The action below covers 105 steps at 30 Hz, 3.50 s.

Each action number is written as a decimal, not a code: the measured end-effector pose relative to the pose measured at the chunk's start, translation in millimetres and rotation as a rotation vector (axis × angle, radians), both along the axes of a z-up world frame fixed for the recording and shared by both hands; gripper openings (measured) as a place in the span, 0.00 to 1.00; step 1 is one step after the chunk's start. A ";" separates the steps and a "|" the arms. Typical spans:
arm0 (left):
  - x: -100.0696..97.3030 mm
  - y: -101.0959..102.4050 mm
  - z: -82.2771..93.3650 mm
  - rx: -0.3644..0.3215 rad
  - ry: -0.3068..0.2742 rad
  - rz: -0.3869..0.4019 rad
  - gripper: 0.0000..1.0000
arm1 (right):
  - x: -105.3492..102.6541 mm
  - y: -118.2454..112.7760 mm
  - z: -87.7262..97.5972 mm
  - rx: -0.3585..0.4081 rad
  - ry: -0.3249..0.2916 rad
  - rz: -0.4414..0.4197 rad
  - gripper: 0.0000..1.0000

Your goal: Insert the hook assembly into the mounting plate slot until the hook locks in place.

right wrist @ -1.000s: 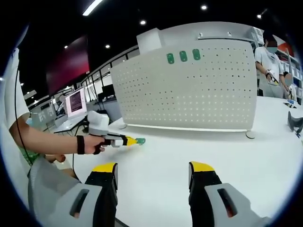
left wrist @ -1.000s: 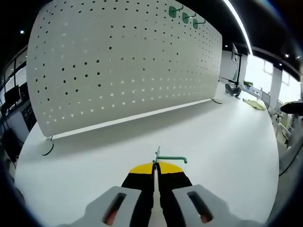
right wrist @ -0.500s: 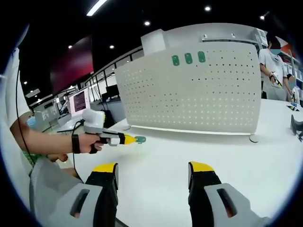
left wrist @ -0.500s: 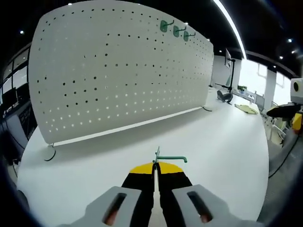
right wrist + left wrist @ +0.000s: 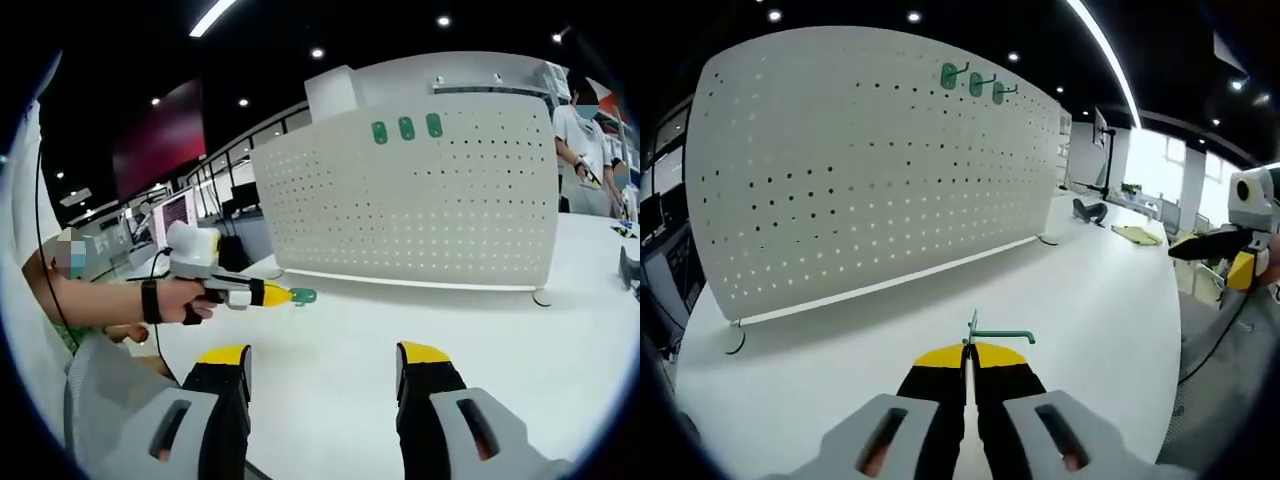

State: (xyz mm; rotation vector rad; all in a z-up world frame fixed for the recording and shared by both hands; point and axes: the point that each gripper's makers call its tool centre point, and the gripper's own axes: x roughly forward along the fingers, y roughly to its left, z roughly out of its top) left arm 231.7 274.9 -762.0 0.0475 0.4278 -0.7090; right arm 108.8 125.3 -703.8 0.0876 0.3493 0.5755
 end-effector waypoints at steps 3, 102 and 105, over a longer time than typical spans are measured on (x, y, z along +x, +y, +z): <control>-5.0 -3.7 6.1 0.002 -0.013 -0.013 0.01 | 0.5 -0.7 0.7 0.010 -0.002 -0.002 0.58; -141.6 -79.5 75.8 0.094 -0.128 -0.663 0.02 | -13.7 59.5 -0.5 -0.249 -0.044 0.474 0.08; -146.9 -81.2 73.3 0.113 -0.129 -0.697 0.02 | -17.7 61.2 -3.5 -0.261 -0.037 0.498 0.07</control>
